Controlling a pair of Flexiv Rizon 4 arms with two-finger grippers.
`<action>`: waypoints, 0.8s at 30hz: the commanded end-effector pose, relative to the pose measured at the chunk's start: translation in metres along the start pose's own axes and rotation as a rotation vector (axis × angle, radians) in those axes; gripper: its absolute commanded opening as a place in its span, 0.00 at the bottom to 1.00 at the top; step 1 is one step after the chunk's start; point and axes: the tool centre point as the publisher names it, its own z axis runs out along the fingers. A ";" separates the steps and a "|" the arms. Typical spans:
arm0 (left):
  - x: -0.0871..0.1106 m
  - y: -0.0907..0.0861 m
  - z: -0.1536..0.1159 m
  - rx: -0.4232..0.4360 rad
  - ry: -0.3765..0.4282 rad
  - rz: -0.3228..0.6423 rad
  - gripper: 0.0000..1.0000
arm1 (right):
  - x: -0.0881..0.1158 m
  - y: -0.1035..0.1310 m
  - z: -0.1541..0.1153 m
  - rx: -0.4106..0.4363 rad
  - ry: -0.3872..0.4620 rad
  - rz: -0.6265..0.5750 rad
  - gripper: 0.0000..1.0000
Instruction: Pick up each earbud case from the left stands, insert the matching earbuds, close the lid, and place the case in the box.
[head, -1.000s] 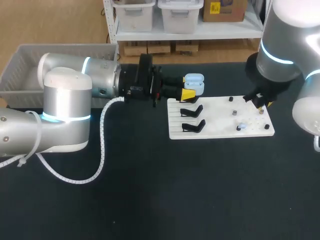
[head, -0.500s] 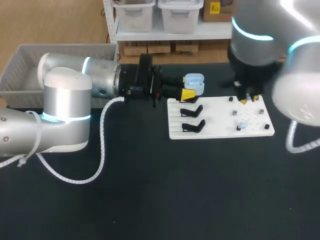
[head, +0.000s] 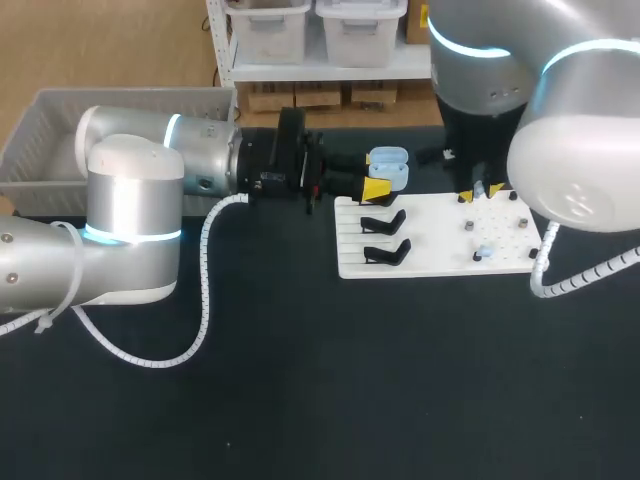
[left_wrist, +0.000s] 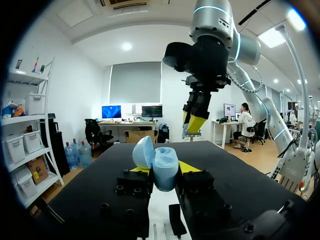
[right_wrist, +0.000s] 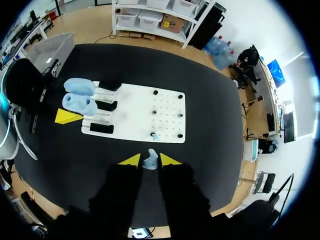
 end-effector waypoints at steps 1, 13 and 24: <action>0.001 -0.001 0.000 -0.004 -0.003 0.003 0.00 | 0.002 -0.001 0.000 0.000 -0.005 0.002 0.00; 0.001 -0.001 0.000 -0.004 -0.003 0.003 0.00 | -0.018 0.032 -0.026 0.021 0.027 0.239 0.00; 0.006 -0.009 0.000 0.003 0.001 0.009 0.00 | -0.020 0.065 -0.047 -0.079 0.046 0.375 0.00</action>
